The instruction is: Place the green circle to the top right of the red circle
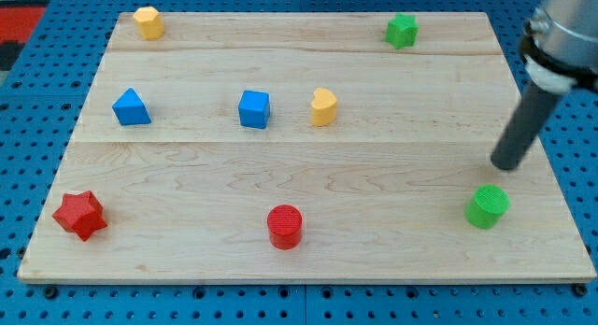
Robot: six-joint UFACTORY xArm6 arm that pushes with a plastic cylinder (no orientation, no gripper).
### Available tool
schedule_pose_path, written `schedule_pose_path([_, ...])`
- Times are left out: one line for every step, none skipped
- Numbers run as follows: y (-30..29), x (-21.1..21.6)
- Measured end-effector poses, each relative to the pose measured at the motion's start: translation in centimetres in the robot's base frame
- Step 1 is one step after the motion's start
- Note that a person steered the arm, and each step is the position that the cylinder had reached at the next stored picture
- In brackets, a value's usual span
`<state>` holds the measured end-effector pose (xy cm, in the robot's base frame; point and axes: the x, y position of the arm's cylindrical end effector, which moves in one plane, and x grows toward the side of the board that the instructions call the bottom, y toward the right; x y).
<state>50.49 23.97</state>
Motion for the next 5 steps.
schedule_pose_path([0.8, 2.1])
schedule_pose_path([-2.3, 3.6])
schedule_pose_path([-7.7, 4.2])
schedule_pose_path([-8.0, 4.6])
schedule_pose_path([-11.9, 4.6])
